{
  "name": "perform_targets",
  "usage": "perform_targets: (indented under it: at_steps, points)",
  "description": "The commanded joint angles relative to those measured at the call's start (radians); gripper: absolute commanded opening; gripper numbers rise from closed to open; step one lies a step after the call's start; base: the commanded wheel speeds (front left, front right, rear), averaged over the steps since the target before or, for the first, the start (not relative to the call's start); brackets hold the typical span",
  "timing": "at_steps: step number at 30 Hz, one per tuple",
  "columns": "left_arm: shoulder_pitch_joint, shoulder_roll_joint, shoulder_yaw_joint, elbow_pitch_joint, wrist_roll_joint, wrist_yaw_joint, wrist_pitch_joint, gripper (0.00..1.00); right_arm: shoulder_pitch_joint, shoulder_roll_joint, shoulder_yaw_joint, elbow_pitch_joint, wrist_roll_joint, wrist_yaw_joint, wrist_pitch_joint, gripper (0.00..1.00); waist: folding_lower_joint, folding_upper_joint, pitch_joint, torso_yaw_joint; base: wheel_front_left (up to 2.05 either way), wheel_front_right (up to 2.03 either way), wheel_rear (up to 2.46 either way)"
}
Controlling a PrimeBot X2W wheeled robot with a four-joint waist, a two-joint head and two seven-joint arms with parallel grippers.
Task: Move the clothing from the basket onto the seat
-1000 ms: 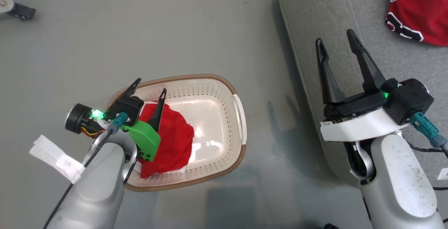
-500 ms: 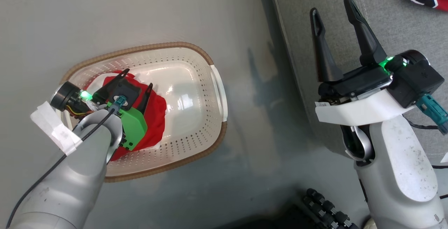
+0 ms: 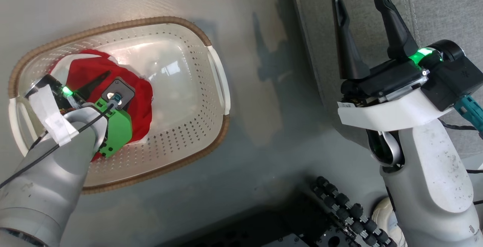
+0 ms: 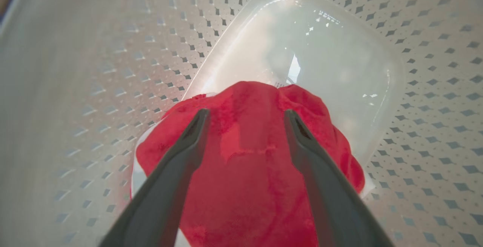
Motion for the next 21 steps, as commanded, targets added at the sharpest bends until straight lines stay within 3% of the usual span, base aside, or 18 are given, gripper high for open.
perform_targets:
  at_steps: [1,11,21]
  points:
    - [-0.025,0.018,-0.017,0.012,0.014,-0.002,0.008,1.0,-0.016,-0.001,0.003,-0.006,0.007,-0.001,-0.002,1.0,0.0,0.0,0.046,-0.025,0.0,0.0,0.0]
    - [-0.069,0.043,-0.128,0.052,-0.038,-0.003,0.105,1.0,-0.001,-0.002,-0.006,-0.03,0.012,-0.001,-0.002,1.0,0.0,0.0,0.106,-0.04,0.0,0.0,0.0]
    - [-0.092,0.056,-0.245,0.068,-0.066,-0.003,0.275,1.0,0.006,-0.001,-0.027,-0.052,0.005,-0.001,-0.002,1.0,0.0,0.0,0.151,-0.027,0.0,0.0,0.0]
